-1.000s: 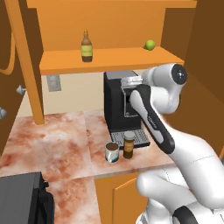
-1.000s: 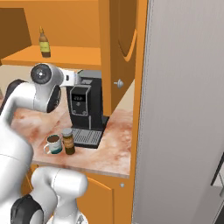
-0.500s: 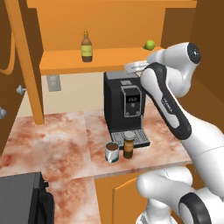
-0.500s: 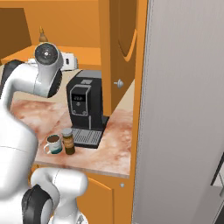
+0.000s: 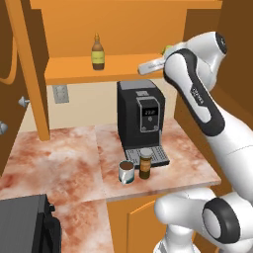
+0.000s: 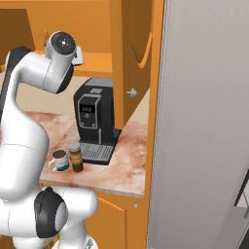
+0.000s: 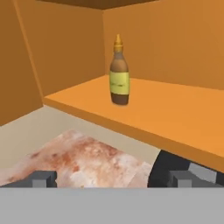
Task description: Pick the cinnamon and honey bottle from the cabinet and place them next to the mug.
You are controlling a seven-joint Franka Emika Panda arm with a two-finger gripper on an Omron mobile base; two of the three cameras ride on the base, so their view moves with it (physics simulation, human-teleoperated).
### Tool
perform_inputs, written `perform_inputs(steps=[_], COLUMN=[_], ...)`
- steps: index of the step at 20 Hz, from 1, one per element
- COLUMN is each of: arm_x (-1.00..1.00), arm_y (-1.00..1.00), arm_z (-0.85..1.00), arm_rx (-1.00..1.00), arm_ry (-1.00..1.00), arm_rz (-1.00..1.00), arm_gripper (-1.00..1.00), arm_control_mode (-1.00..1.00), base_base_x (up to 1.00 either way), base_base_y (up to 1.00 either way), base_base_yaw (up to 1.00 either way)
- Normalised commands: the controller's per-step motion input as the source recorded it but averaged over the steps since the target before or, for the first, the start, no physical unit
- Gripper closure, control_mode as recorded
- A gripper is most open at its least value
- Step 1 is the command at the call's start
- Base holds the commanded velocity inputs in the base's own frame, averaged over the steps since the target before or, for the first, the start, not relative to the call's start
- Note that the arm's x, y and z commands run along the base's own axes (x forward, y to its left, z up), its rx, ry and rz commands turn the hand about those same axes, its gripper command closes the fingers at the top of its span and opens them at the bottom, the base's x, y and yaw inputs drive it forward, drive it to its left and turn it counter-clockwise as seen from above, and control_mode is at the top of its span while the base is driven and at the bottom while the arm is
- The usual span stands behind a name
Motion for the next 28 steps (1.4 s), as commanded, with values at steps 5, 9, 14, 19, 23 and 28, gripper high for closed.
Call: perform_inputs(steps=[5, 9, 14, 19, 23, 28], arm_x=[0.30, 0.05, 0.01, 0.11, 0.34, 0.21], arm_y=[0.73, 0.09, 0.00, 0.00, 0.00, 0.00], arm_z=[0.06, 0.01, 0.06, 0.00, 0.00, 0.00], arm_rx=[-0.12, -0.02, 0.00, 0.00, 0.00, 0.00], arm_ry=[0.11, 0.00, -0.03, -0.10, -0.06, 0.00], arm_rz=[0.00, 0.00, 0.01, 0.12, 0.19, 0.13], arm_gripper=[-1.00, -1.00, -1.00, -1.00, -1.00, -1.00], arm_control_mode=[-1.00, -1.00, -1.00, -1.00, -1.00, -1.00], base_base_x=[0.00, 0.00, 0.00, 0.00, 0.00, 0.00], base_base_y=[0.00, 0.00, 0.00, 0.00, 0.00, 0.00], base_base_yaw=[0.00, 0.00, 0.00, 0.00, 0.00, 0.00])
